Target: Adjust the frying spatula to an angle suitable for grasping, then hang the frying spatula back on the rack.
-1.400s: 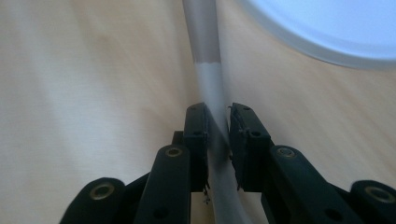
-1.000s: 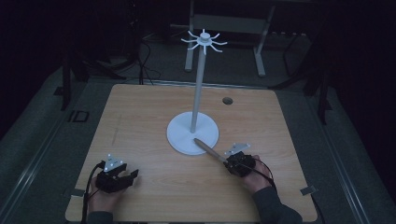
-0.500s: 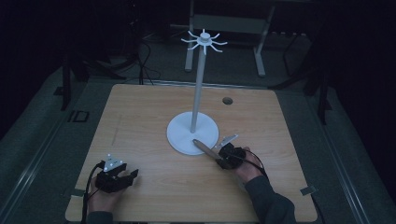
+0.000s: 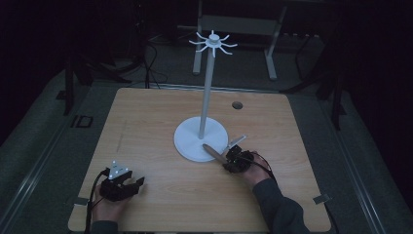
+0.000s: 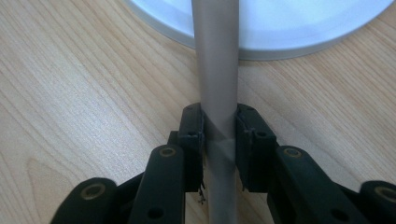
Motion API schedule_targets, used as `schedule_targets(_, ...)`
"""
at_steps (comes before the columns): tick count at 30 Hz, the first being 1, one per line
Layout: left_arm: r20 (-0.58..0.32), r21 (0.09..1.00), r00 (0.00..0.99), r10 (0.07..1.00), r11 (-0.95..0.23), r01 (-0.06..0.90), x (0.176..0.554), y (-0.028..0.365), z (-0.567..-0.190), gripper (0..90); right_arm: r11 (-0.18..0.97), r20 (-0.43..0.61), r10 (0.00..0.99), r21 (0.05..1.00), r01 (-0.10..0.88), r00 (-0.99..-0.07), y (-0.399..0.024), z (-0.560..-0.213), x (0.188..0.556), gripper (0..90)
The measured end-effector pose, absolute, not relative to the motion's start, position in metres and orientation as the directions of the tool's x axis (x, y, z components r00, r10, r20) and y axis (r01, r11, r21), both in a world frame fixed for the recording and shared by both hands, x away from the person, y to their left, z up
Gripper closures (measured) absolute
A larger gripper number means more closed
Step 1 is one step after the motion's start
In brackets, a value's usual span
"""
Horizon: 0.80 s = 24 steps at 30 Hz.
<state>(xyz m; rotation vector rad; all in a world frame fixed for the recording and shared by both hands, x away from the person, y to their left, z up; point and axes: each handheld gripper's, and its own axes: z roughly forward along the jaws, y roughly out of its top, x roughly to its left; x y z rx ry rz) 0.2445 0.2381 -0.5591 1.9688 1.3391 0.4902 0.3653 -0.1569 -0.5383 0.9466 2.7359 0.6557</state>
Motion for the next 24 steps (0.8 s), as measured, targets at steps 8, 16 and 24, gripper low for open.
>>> schedule_targets(8,-0.076,0.721,0.396,0.915,-0.224,0.655,0.246,0.237,-0.56,43.5,0.688,-0.053,0.638,0.488,0.537,-0.768,-0.159,-0.54,0.362,74.8)
schedule_targets(16,-0.071,0.719,0.402,0.913,-0.232,0.655,0.247,0.236,-0.56,43.4,0.673,-0.062,0.647,0.516,0.531,-0.76,-0.161,-0.534,0.358,74.8)
schedule_targets(24,-0.072,0.721,0.4,0.914,-0.229,0.654,0.247,0.236,-0.56,43.5,0.646,-0.062,0.661,0.553,0.526,-0.747,-0.163,-0.526,0.355,74.8)
